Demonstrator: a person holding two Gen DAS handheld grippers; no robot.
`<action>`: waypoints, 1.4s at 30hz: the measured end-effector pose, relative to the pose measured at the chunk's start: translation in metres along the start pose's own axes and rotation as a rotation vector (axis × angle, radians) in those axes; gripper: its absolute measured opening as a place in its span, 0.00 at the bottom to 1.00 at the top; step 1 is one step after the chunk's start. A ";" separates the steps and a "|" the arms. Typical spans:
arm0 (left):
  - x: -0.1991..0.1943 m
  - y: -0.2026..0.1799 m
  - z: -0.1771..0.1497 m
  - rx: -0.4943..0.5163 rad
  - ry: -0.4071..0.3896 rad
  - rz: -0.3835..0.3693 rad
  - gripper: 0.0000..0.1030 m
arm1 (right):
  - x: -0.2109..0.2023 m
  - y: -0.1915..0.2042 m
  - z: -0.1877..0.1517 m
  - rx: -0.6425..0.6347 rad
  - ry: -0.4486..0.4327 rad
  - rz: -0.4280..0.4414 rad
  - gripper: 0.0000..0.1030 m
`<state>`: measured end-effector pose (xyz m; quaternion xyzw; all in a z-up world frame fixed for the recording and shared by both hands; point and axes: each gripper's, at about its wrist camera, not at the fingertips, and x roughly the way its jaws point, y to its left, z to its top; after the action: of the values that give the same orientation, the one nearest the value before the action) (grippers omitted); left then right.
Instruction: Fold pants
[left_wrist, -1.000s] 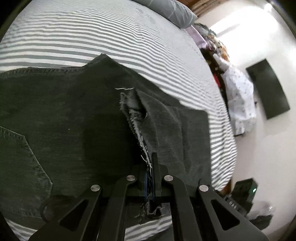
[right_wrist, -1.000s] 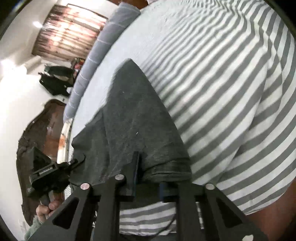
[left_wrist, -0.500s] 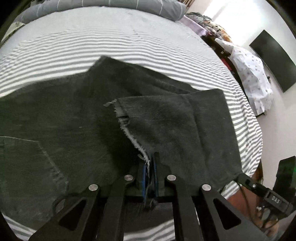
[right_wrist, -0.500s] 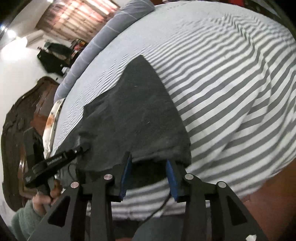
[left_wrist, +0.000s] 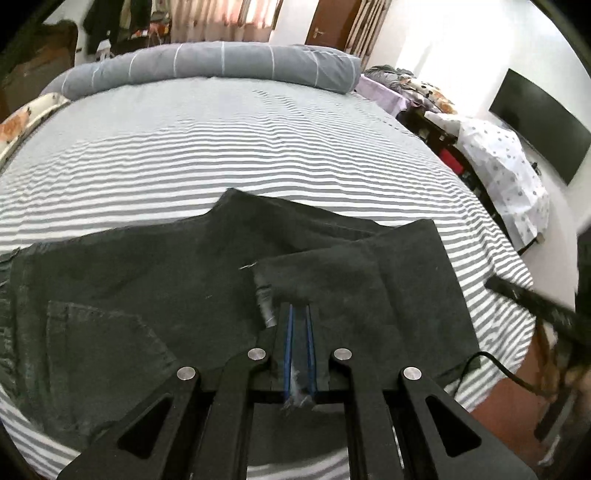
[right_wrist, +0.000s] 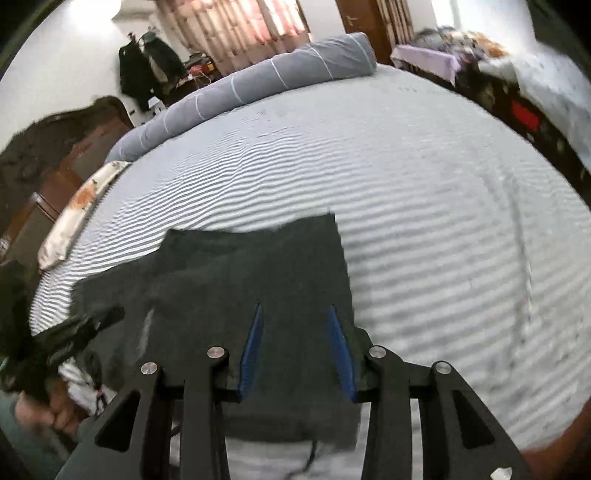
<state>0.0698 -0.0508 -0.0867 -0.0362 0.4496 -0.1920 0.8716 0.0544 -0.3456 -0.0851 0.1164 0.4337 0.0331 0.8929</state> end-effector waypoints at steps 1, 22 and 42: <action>0.005 -0.004 -0.002 0.006 -0.003 0.006 0.08 | 0.008 0.001 0.007 -0.013 0.001 -0.008 0.34; 0.048 -0.015 -0.030 0.123 0.139 0.009 0.08 | 0.063 -0.002 -0.003 -0.051 0.127 -0.068 0.33; -0.034 0.042 -0.047 -0.075 0.072 -0.106 0.12 | -0.009 0.043 -0.086 -0.017 0.113 -0.034 0.39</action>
<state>0.0277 0.0053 -0.0986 -0.0856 0.4847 -0.2221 0.8416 -0.0169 -0.2898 -0.1194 0.0996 0.4852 0.0282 0.8683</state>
